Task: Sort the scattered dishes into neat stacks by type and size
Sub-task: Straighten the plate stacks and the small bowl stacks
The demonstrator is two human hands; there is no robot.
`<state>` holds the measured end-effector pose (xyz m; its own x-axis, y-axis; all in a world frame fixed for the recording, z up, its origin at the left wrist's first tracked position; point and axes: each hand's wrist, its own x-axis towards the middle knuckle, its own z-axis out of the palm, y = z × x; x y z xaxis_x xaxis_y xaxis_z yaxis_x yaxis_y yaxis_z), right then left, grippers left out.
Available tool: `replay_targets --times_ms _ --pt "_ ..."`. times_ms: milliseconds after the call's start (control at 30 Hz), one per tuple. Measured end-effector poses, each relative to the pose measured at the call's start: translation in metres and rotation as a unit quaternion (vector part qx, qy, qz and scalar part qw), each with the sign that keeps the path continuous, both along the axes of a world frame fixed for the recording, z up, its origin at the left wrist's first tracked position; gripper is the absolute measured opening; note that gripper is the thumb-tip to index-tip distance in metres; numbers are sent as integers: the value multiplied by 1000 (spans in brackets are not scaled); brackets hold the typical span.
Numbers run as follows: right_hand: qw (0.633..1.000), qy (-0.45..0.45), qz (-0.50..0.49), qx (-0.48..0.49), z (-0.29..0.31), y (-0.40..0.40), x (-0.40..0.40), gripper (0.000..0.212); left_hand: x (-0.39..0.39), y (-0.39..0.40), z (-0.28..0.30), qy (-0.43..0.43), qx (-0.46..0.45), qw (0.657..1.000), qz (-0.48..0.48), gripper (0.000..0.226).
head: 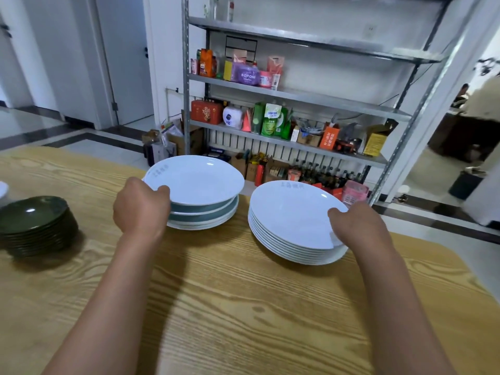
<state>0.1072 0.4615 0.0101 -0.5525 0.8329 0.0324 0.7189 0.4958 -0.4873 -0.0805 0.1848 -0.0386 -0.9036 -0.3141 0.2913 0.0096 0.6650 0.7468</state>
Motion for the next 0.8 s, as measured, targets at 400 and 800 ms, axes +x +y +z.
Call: replay_targets --times_ms 400,800 --pt "950 265 157 -57 8 -94 -57 21 24 -7 -15 155 227 959 -67 39" --pt "959 123 238 -94 10 -88 -213 51 6 0 -38 38 295 930 -215 61"
